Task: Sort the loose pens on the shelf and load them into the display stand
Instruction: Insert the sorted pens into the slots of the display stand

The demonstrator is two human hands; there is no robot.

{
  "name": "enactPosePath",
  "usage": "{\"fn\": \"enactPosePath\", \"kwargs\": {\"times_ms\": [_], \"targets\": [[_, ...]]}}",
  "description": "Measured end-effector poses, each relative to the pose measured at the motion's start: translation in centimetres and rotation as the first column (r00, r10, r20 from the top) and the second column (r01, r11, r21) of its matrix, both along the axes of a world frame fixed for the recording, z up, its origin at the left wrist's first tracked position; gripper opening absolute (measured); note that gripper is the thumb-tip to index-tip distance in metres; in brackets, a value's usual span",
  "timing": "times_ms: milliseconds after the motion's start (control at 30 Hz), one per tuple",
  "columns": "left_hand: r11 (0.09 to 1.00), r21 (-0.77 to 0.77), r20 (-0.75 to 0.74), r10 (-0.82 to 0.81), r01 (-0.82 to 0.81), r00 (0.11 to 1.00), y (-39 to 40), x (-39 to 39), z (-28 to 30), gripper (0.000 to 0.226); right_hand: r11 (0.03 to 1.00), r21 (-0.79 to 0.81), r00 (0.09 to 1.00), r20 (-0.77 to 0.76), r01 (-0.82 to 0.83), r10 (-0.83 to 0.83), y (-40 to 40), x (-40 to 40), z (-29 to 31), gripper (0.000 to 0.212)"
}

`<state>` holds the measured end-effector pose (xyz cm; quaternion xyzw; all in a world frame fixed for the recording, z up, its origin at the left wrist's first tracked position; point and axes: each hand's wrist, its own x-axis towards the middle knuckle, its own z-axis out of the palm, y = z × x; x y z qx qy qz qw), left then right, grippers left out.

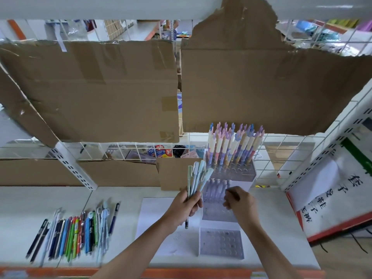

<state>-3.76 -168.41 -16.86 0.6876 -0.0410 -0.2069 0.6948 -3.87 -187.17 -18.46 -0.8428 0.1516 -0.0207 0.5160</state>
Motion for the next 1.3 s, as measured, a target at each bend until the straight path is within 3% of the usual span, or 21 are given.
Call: {"fn": "enactPosePath", "kwargs": {"times_ms": [167, 300, 400, 500, 633, 733, 967, 1133, 1300], "targets": [[0.997, 0.027, 0.068, -0.074, 0.072, 0.995, -2.2, 0.0, 0.7, 0.015, 0.980, 0.086, 0.984, 0.004, -0.178, 0.179, 1.6, -0.7, 3.3, 0.028], [0.993, 0.011, 0.083, -0.116, 0.116, 0.990, -3.4, -0.2, 1.2, 0.024, 0.968, 0.165, 0.982, 0.007, -0.187, 0.188, 1.2, -1.1, 3.8, 0.030], [0.990, 0.044, 0.071, -0.139, 0.136, 0.988, -3.6, -0.3, 0.7, 0.027, 0.973, 0.124, 0.980, -0.002, -0.197, 0.199, 0.5, -1.1, 4.0, 0.027], [0.989, 0.144, 0.079, -0.044, 0.032, 0.996, -3.3, 0.2, -0.1, 0.023, 0.983, 0.134, 0.992, 0.040, -0.127, 0.123, -0.9, -0.6, 4.4, 0.027], [0.970, 0.228, 0.080, 0.065, -0.082, 0.995, -1.8, 0.7, -0.2, 0.024, 0.997, -0.075, 0.990, 0.132, -0.031, 0.041, -3.0, 0.2, 4.8, 0.016], [0.963, 0.255, 0.152, 0.049, -0.087, 0.987, -1.2, 0.4, 0.3, 0.022, 0.994, -0.106, 0.997, 0.071, -0.008, 0.016, -3.5, 0.5, 3.0, 0.013], [0.991, 0.120, 0.027, 0.065, -0.067, 0.998, -1.1, -0.7, 0.4, 0.034, 0.991, -0.134, 1.000, 0.005, 0.000, 0.000, -2.7, 2.1, 0.4, 0.018], [0.997, -0.009, -0.077, 0.070, -0.071, 0.995, -1.0, -1.2, 0.5, 0.031, 0.953, -0.301, 0.998, 0.043, -0.021, 0.036, -2.3, 2.7, 0.0, 0.018], [0.997, -0.038, -0.081, 0.061, -0.064, 0.995, -0.6, -1.3, 0.8, 0.023, 0.901, -0.434, 0.992, 0.118, 0.006, 0.050, -1.7, 2.5, -0.7, 0.017]]}}
